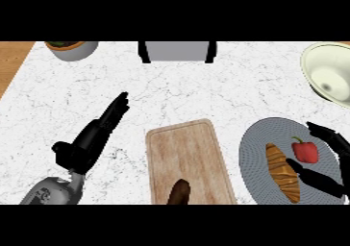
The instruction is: Pick the croissant from the placemat and place it in the bowl
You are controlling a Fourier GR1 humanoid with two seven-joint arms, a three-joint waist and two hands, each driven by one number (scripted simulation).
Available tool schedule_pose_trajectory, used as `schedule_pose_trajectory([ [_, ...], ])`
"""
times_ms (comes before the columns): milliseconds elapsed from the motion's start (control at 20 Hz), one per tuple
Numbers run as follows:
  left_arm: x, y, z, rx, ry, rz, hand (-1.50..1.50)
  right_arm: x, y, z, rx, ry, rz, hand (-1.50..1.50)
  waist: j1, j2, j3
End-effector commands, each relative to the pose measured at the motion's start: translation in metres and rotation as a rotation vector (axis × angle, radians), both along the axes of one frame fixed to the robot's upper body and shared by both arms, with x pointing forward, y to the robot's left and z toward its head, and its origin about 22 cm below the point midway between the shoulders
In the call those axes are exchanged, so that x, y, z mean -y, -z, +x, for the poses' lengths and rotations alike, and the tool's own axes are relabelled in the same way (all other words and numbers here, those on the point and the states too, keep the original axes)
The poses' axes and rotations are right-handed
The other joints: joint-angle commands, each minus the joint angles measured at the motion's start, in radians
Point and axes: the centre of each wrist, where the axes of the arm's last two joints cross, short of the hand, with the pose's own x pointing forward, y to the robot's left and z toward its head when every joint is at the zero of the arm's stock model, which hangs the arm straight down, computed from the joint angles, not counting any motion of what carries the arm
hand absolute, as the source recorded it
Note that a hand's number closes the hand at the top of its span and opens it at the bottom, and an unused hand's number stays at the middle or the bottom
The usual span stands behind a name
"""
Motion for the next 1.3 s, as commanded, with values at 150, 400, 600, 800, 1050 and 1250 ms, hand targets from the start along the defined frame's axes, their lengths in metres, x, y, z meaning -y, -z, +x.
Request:
schedule_pose_trajectory([
  [150, 0.001, -0.003, 0.003, 0.009, 0.014, -0.004, 0.0, 0.007, -0.034, 0.013, -0.19, -0.089, -0.391, -1.5, 0.006, 0.001, -0.003],
  [400, 0.003, 0.006, 0.001, 0.0, 0.01, 0.004, 0.0, 0.016, -0.064, 0.021, -0.515, -0.169, -0.677, -1.5, 0.014, 0.004, -0.006],
  [600, -0.002, -0.001, 0.004, 0.011, 0.02, 0.006, 0.0, -0.009, -0.084, 0.033, -0.753, -0.297, -0.729, -1.5, 0.027, 0.003, -0.007],
  [800, 0.012, 0.009, 0.001, 0.013, 0.016, 0.002, 0.0, -0.028, -0.12, 0.047, -0.872, -0.348, -0.73, -1.5, 0.007, 0.001, -0.004],
  [1050, 0.02, -0.011, -0.006, -0.008, 0.031, -0.021, 0.0, -0.063, -0.125, 0.071, -0.964, -0.355, -0.694, -1.5, 0.015, 0.0, -0.001],
  [1250, 0.013, -0.004, 0.001, -0.011, 0.012, -0.009, 0.0, -0.059, -0.126, 0.048, -1.0, -0.363, -0.721, -1.5, -0.001, -0.001, 0.0],
])
